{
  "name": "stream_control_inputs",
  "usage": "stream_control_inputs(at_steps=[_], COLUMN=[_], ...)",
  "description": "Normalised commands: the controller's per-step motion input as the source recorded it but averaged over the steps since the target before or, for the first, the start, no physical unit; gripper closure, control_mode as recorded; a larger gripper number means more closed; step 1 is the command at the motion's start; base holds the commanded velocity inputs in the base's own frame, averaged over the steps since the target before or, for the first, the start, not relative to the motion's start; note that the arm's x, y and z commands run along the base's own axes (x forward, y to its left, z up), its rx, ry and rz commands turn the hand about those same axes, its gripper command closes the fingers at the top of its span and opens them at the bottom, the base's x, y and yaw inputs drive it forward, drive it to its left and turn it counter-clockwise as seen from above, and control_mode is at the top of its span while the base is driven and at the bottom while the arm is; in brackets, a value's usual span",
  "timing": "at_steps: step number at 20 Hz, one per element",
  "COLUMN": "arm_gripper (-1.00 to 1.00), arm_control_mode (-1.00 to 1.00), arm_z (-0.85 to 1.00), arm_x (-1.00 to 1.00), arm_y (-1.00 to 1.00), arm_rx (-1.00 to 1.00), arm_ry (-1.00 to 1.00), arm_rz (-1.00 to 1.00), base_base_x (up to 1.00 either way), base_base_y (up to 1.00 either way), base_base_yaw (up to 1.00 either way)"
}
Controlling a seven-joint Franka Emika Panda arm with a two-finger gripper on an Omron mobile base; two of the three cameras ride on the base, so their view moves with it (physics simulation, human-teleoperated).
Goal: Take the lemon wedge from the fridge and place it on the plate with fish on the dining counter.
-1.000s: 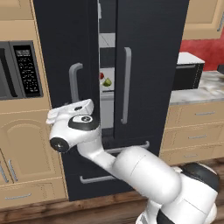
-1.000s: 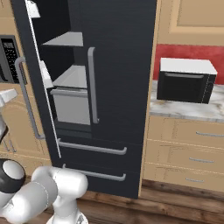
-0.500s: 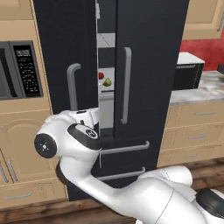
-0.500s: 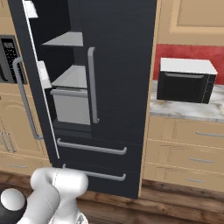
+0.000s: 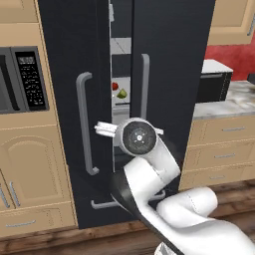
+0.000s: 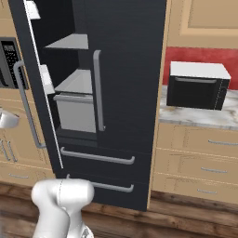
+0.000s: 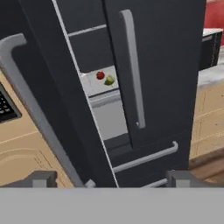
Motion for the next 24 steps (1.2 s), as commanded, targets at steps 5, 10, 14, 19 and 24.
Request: stream_control_inputs(at_steps=[5, 10, 14, 19, 24], arm_gripper=[-1.0, -1.0, -1.0, -1.0, -1.0], arm_control_mode=[-1.0, -1.0, -1.0, -1.0, -1.0], arm_z=[-0.02, -0.01, 0.01, 0.07, 0.06], arm_x=[0.09, -0.01, 0.01, 0.15, 0.41], arm_y=[-0.92, -0.24, -0.67, -0.54, -0.46], arm_rx=[0.31, 0.07, 0.15, 0.19, 0.19], arm_ry=[0.01, -0.01, -0.05, 0.0, 0.0], arm_rz=[0.14, 0.06, 0.1, 0.15, 0.17], base_base_x=[0.0, 0.0, 0.0, 0.0, 0.0], base_base_y=[0.0, 0.0, 0.0, 0.0, 0.0], base_base_yaw=[0.0, 0.0, 0.0, 0.0, 0.0])
